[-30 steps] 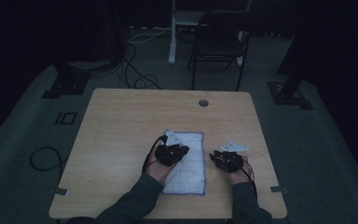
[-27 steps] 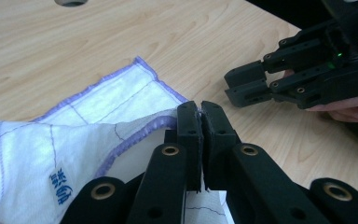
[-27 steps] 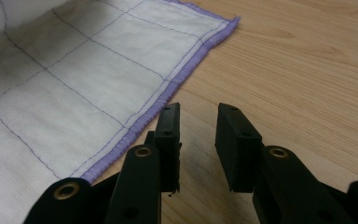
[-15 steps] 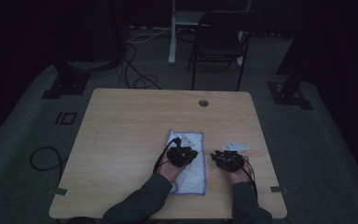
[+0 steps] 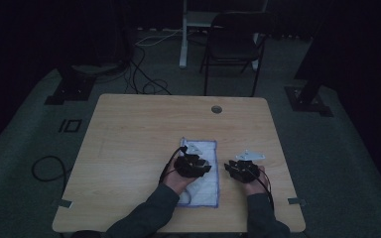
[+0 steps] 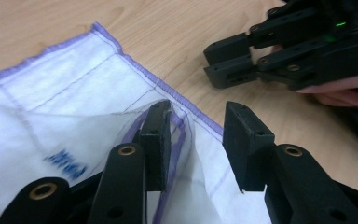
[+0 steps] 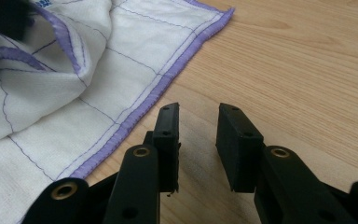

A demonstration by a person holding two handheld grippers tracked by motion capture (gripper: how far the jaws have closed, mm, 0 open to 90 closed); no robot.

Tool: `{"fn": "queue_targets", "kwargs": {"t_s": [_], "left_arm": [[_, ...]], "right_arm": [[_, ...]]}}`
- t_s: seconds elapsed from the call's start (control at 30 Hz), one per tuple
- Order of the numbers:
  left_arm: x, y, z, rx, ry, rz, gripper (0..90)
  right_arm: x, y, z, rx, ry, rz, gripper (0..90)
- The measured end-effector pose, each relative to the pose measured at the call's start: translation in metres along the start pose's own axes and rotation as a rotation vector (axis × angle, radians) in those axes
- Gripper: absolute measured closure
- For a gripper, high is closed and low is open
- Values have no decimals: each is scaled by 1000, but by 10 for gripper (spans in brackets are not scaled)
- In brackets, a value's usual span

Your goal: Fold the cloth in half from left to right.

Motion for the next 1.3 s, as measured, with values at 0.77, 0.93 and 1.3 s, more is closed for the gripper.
{"fn": "queue_targets", "kwargs": {"t_s": [0.77,0.93,1.3], "left_arm": [[30,69,44,81,-149,53,854],[21,74,44,86,-129,21,873],[-16,72,23,96,-34,-55,869]], "right_arm": [[1,0,0,1,3,6,693],[2,0,-1,1,2,6,694],[2,0,-1,3,2,3,693]]}}
Point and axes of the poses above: each handheld gripper's, and its own axes: z roughly backward along the jaws, y roughly out of its underside, x roughly to its left, the point moved 7 cm from there along -z, roughly forward along the jaws, and after that the axes turned 11 degrees about y, right-handed, at the moved point
